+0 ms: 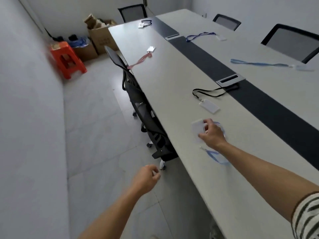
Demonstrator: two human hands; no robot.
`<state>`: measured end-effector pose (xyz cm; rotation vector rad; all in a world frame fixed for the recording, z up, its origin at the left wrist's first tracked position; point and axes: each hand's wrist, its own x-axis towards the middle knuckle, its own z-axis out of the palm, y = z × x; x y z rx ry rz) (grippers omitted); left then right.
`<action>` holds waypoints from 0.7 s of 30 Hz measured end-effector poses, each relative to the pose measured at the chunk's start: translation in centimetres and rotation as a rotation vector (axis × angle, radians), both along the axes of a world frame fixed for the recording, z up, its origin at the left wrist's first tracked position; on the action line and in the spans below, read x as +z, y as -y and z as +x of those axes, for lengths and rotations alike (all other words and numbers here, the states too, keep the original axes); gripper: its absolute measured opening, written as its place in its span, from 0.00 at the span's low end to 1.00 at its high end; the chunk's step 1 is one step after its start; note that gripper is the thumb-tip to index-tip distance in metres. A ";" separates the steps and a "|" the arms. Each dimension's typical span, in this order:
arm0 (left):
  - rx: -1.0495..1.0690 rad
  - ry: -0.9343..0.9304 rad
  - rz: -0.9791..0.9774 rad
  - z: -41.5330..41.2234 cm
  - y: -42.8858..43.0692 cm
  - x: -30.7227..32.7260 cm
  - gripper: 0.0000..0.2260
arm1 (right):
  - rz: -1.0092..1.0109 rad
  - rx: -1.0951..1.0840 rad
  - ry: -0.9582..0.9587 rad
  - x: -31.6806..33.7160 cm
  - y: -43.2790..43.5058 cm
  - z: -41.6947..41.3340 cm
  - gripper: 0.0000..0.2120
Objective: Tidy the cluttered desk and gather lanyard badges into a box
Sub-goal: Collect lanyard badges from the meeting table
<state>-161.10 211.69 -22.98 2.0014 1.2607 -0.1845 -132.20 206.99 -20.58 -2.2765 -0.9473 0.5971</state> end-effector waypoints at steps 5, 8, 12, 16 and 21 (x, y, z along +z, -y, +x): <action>0.119 0.077 -0.012 -6.5 -4.6 3.4 0.08 | 0.073 0.146 -0.006 5.2 -5.7 -8.3 0.38; 0.199 0.159 -0.028 -8.0 -7.5 5.1 0.07 | 0.166 0.163 -0.084 8.9 -9.5 -11.6 0.23; 0.334 0.302 -0.147 -8.5 -11.1 6.9 0.07 | 0.318 0.192 -0.182 13.2 -14.2 -14.7 0.04; 0.365 0.382 -0.265 -8.2 -15.6 8.3 0.10 | 0.407 0.156 -0.453 15.3 -19.7 -15.5 0.04; 0.457 0.608 -0.449 -7.4 -22.7 10.1 0.10 | 0.357 0.186 -0.722 14.6 -26.3 -14.8 0.17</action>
